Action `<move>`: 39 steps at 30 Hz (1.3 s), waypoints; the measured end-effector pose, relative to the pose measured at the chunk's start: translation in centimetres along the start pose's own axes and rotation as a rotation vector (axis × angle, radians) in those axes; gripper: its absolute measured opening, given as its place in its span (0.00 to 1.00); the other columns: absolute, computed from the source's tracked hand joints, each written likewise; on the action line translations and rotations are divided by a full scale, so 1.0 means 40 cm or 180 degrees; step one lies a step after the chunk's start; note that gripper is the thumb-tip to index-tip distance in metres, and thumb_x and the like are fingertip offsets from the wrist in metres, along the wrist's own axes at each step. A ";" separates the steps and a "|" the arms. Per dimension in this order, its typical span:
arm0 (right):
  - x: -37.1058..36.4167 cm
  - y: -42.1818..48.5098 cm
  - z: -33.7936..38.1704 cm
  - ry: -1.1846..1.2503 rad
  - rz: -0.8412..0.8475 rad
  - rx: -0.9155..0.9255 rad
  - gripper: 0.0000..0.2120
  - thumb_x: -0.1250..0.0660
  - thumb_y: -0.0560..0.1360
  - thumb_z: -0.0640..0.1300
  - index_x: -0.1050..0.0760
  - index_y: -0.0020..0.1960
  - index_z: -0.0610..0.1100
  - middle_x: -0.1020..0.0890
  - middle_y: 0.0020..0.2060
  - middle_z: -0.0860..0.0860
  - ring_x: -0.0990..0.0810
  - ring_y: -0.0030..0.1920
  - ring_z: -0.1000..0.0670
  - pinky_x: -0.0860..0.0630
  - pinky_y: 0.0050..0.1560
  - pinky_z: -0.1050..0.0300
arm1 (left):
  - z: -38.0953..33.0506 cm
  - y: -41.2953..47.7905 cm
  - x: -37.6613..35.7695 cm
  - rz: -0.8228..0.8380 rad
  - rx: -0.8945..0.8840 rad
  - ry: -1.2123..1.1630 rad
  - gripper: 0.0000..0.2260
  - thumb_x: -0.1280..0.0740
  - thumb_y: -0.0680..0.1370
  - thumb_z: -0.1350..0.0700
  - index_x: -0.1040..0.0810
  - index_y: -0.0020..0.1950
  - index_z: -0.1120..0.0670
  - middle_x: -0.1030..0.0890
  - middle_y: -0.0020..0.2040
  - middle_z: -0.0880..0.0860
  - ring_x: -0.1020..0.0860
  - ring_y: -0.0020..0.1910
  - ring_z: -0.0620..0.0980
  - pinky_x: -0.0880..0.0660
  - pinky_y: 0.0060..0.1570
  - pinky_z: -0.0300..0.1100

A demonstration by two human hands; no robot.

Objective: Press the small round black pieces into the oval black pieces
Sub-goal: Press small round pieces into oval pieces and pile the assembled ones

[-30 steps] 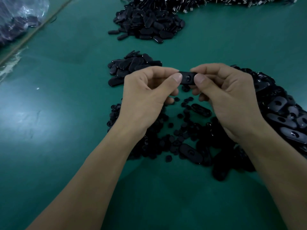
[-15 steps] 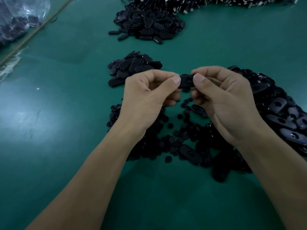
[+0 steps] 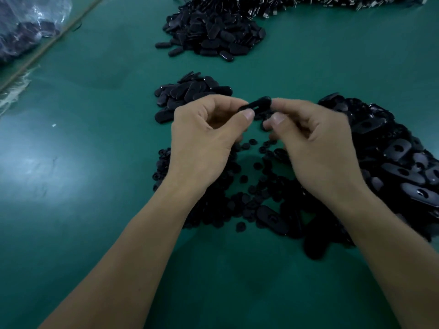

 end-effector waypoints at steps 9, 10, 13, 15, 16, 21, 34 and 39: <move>-0.067 -0.036 0.020 -0.2269 0.1390 0.0679 0.21 0.39 0.78 0.61 0.24 0.68 0.56 0.27 0.53 0.50 0.31 0.55 0.48 0.34 0.55 0.52 | 0.011 0.009 0.007 -0.0194 0.0021 0.0228 0.05 0.25 0.77 0.59 0.17 0.44 0.49 0.14 0.38 0.48 0.15 0.39 0.48 0.17 0.47 0.45; -0.067 -0.036 0.020 -0.2234 0.1402 0.0685 0.19 0.39 0.79 0.60 0.22 0.66 0.56 0.27 0.52 0.50 0.31 0.55 0.48 0.33 0.56 0.52 | 0.010 0.008 0.005 -0.0161 0.0004 0.0191 0.05 0.26 0.77 0.60 0.17 0.44 0.50 0.14 0.38 0.49 0.15 0.39 0.50 0.17 0.48 0.47; -0.066 -0.034 0.020 -0.2110 0.1334 0.0684 0.14 0.35 0.80 0.54 0.19 0.62 0.53 0.26 0.49 0.50 0.29 0.54 0.47 0.30 0.55 0.49 | 0.008 0.005 0.002 -0.0101 -0.0025 0.0058 0.05 0.27 0.78 0.62 0.18 0.46 0.52 0.15 0.37 0.50 0.15 0.39 0.51 0.17 0.45 0.45; -0.067 -0.034 0.018 -0.2032 0.1286 0.0676 0.12 0.34 0.80 0.51 0.17 0.60 0.50 0.25 0.48 0.49 0.27 0.52 0.46 0.28 0.54 0.48 | 0.007 0.006 0.002 -0.0119 -0.0032 0.0036 0.05 0.27 0.78 0.62 0.17 0.48 0.52 0.15 0.37 0.50 0.15 0.39 0.50 0.17 0.44 0.44; -0.067 -0.033 0.017 -0.2010 0.1256 0.0685 0.12 0.34 0.80 0.51 0.17 0.59 0.49 0.24 0.47 0.49 0.26 0.51 0.46 0.28 0.53 0.48 | 0.007 0.006 0.003 -0.0132 -0.0029 0.0034 0.04 0.27 0.78 0.62 0.17 0.49 0.53 0.15 0.37 0.50 0.15 0.38 0.50 0.18 0.44 0.43; -0.063 -0.037 0.037 -0.1863 0.1110 0.0755 0.21 0.39 0.77 0.61 0.17 0.57 0.49 0.25 0.46 0.51 0.28 0.49 0.49 0.31 0.50 0.53 | 0.011 0.009 0.010 -0.0241 -0.0009 0.0072 0.04 0.27 0.78 0.61 0.16 0.49 0.52 0.14 0.37 0.50 0.15 0.38 0.48 0.18 0.45 0.44; -0.080 -0.046 0.033 -0.2076 0.1474 0.0894 0.09 0.36 0.81 0.51 0.20 0.54 0.48 0.27 0.42 0.52 0.29 0.48 0.48 0.37 0.45 0.55 | 0.016 0.008 0.007 -0.0300 -0.0063 0.0181 0.07 0.27 0.78 0.61 0.17 0.47 0.48 0.14 0.38 0.48 0.16 0.38 0.47 0.17 0.45 0.45; -0.073 -0.043 0.049 -0.1941 0.1183 0.0970 0.10 0.38 0.82 0.47 0.21 0.50 0.43 0.24 0.40 0.49 0.27 0.45 0.45 0.34 0.45 0.52 | 0.010 0.006 0.009 -0.0316 -0.0060 0.0188 0.06 0.27 0.77 0.60 0.17 0.48 0.49 0.14 0.38 0.47 0.15 0.38 0.47 0.16 0.47 0.48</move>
Point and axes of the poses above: each hand's wrist, its own y-axis towards the middle knuckle, its own x-axis out of the back of the hand, z = x × y, the point moved 5 cm from there along y, towards the middle knuckle
